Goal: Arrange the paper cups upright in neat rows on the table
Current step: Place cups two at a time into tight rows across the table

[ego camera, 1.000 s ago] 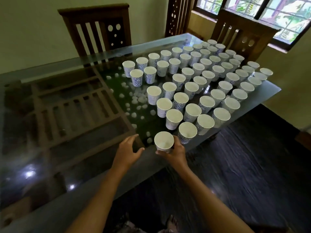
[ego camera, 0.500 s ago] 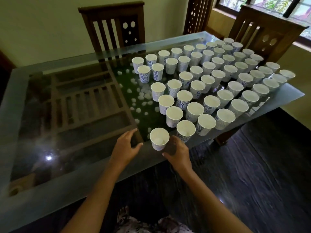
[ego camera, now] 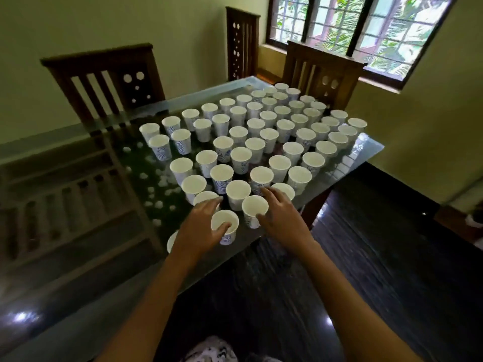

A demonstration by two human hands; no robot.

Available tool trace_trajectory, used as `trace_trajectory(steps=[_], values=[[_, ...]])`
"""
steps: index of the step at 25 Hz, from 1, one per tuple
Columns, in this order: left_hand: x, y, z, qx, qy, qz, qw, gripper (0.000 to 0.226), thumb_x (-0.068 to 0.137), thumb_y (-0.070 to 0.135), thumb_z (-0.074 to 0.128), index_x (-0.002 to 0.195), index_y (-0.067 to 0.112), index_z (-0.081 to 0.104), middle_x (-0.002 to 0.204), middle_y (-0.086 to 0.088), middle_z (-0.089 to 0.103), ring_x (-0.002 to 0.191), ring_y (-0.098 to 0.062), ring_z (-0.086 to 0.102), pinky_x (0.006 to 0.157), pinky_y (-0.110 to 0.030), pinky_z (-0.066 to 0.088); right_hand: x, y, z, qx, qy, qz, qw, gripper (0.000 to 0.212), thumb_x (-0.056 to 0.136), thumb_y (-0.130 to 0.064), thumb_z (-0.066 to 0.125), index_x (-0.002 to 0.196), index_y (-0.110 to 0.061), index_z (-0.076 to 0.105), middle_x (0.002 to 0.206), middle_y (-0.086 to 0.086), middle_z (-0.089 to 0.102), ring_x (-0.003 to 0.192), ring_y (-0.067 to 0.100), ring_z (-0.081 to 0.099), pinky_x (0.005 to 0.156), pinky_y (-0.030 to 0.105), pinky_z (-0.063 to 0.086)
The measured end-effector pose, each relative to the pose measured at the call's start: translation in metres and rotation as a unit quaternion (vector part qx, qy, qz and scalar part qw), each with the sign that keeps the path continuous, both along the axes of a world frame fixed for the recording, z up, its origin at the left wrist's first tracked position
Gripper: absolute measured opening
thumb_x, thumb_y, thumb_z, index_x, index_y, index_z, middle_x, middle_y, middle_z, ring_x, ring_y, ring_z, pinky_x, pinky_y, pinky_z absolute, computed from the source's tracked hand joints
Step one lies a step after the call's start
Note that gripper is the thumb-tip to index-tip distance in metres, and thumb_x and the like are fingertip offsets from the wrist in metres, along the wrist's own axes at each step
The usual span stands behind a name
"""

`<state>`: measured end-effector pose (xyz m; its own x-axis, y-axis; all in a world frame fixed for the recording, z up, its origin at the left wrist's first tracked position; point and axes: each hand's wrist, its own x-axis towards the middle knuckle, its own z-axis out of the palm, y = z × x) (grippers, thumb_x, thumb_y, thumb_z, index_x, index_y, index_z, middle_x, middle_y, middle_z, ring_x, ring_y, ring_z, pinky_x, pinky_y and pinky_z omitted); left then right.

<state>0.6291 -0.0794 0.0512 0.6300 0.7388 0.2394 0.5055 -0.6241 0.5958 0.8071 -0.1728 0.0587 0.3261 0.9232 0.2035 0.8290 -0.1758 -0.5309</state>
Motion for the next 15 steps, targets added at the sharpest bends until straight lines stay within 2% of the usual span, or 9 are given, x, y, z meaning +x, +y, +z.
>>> trace_trajectory(steps=[4, 9, 11, 13, 15], values=[[0.05, -0.005, -0.012, -0.024, -0.011, -0.042, 0.999, 0.057, 0.073, 0.022, 0.076, 0.124, 0.008, 0.054, 0.122, -0.011, 0.061, 0.113, -0.026, 0.055, 0.096, -0.031, 0.038, 0.042, -0.015, -0.006, -0.005, 0.042, -0.065, 0.997, 0.066, 0.085, -0.022, 0.066, 0.142, -0.01, 0.035, 0.146, 0.009, 0.037, 0.134, 0.024, 0.033, 0.109, 0.032, 0.029], [0.116, 0.012, -0.021, -0.049, -0.025, -0.044, 0.997, 0.06, 0.072, 0.021, 0.078, 0.125, 0.005, 0.054, 0.123, -0.013, 0.06, 0.114, -0.027, 0.055, 0.096, -0.029, 0.037, 0.112, -0.024, -0.011, 0.02, 0.082, -0.114, 0.99, 0.064, 0.08, -0.024, 0.072, 0.135, -0.008, 0.045, 0.135, 0.011, 0.048, 0.114, 0.027, 0.054, 0.096, 0.035, 0.046], [0.151, 0.023, -0.024, -0.048, -0.032, -0.049, 0.997, 0.063, 0.07, 0.021, 0.079, 0.125, 0.004, 0.054, 0.124, -0.014, 0.059, 0.115, -0.028, 0.055, 0.095, -0.027, 0.037, 0.144, -0.018, -0.014, 0.021, 0.093, -0.128, 0.987, 0.062, 0.078, -0.024, 0.074, 0.132, -0.009, 0.048, 0.131, 0.009, 0.052, 0.108, 0.026, 0.057, 0.089, 0.022, 0.045], [0.186, 0.034, -0.024, -0.058, -0.031, -0.046, 0.997, 0.062, 0.07, 0.021, 0.08, 0.124, 0.002, 0.054, 0.124, -0.015, 0.058, 0.115, -0.029, 0.055, 0.096, -0.029, 0.036, 0.177, -0.009, -0.016, 0.019, 0.095, -0.131, 0.987, 0.059, 0.077, -0.023, 0.074, 0.13, -0.01, 0.05, 0.129, 0.007, 0.054, 0.11, 0.022, 0.056, 0.083, 0.006, 0.037], [0.217, 0.043, -0.024, -0.048, -0.028, -0.043, 0.998, 0.061, 0.069, 0.021, 0.081, 0.121, 0.0, 0.056, 0.12, -0.017, 0.061, 0.111, -0.032, 0.058, 0.094, -0.031, 0.037, 0.205, 0.0, -0.015, 0.011, 0.093, -0.123, 0.988, 0.059, 0.078, -0.024, 0.074, 0.129, -0.009, 0.05, 0.129, 0.007, 0.055, 0.113, 0.02, 0.055, 0.085, 0.007, 0.036]])
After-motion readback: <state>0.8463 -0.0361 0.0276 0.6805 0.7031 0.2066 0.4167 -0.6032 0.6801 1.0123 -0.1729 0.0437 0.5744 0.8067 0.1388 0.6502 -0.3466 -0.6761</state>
